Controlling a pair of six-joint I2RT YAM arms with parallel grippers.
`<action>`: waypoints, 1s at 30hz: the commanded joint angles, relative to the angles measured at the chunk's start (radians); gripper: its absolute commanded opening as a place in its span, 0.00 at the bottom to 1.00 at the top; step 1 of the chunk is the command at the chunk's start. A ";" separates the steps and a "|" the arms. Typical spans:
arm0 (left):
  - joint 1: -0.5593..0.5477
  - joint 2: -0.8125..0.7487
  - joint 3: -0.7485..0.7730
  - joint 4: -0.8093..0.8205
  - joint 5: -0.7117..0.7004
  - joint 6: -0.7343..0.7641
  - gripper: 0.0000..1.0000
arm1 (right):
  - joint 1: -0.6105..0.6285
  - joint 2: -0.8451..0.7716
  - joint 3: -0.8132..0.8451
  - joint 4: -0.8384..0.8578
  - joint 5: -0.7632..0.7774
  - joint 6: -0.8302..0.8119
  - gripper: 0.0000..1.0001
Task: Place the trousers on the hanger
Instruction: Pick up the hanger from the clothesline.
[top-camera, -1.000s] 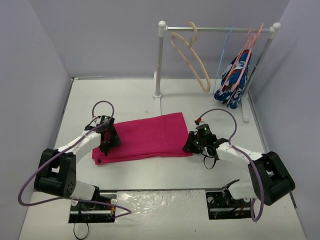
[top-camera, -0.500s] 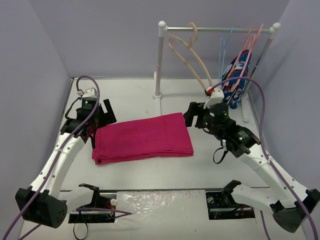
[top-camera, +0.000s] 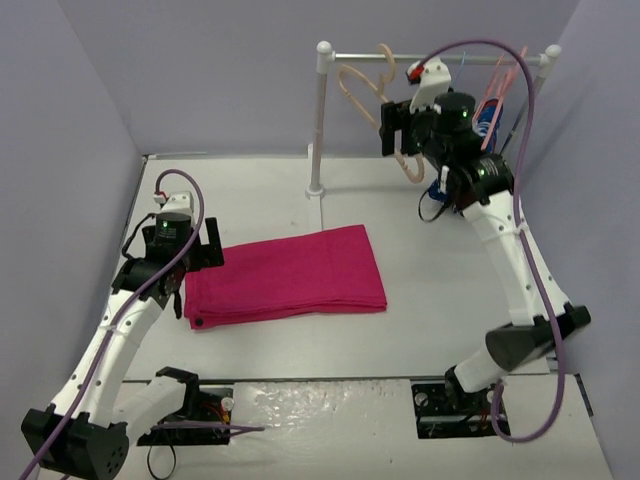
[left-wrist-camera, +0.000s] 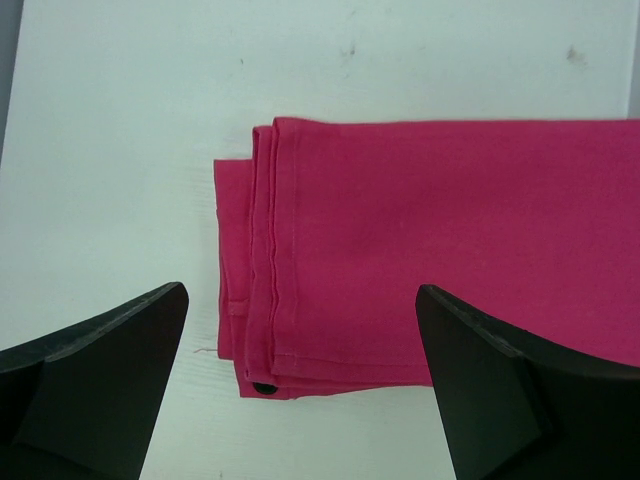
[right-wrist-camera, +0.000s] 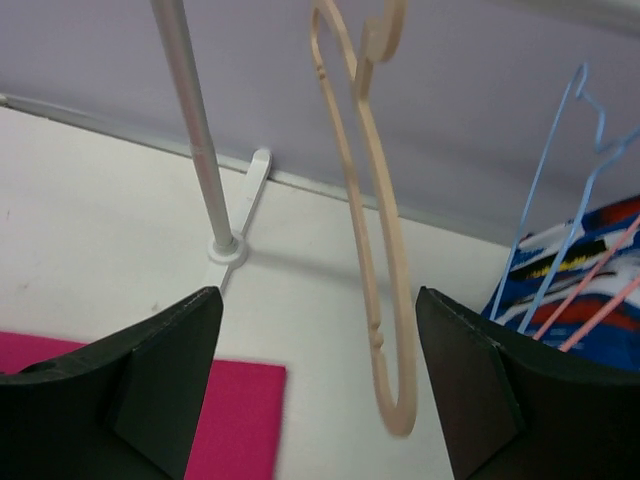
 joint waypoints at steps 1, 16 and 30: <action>0.009 -0.005 -0.014 0.040 -0.020 0.029 0.97 | -0.092 0.142 0.169 0.059 -0.129 -0.114 0.73; 0.011 0.023 -0.012 0.032 -0.002 0.038 0.97 | -0.140 0.346 0.275 0.058 -0.288 -0.095 0.55; 0.010 0.036 -0.013 0.034 0.015 0.041 0.97 | -0.122 0.361 0.297 0.067 -0.232 -0.081 0.30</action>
